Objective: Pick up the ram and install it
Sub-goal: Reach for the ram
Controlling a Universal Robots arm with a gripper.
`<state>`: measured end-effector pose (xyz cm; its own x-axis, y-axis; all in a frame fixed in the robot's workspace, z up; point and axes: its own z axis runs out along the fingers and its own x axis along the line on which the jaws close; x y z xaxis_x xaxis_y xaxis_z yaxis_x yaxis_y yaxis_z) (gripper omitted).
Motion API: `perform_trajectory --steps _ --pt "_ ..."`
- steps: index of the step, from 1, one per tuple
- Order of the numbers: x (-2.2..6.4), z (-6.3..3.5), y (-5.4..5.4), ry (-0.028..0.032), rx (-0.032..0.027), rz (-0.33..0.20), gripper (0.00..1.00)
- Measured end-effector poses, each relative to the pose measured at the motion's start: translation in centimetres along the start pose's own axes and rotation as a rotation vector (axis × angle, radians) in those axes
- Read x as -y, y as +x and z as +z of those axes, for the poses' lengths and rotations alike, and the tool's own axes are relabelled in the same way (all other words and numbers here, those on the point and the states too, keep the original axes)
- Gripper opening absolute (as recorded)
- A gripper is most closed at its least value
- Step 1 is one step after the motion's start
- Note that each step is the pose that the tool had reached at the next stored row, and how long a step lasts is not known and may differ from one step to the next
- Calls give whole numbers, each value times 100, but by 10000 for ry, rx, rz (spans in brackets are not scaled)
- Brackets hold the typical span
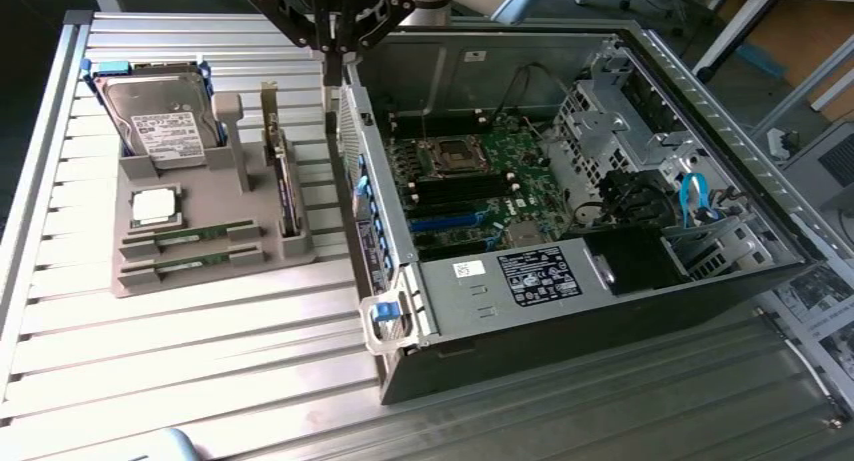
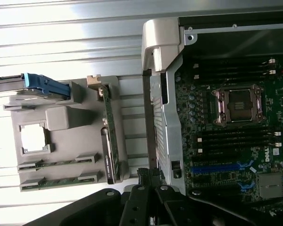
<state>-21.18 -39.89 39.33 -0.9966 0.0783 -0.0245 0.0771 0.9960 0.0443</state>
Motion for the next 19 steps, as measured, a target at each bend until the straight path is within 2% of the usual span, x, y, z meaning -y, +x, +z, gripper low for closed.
perform_trajectory --steps 19 --pt "13 -5 171 0 0 0 11"
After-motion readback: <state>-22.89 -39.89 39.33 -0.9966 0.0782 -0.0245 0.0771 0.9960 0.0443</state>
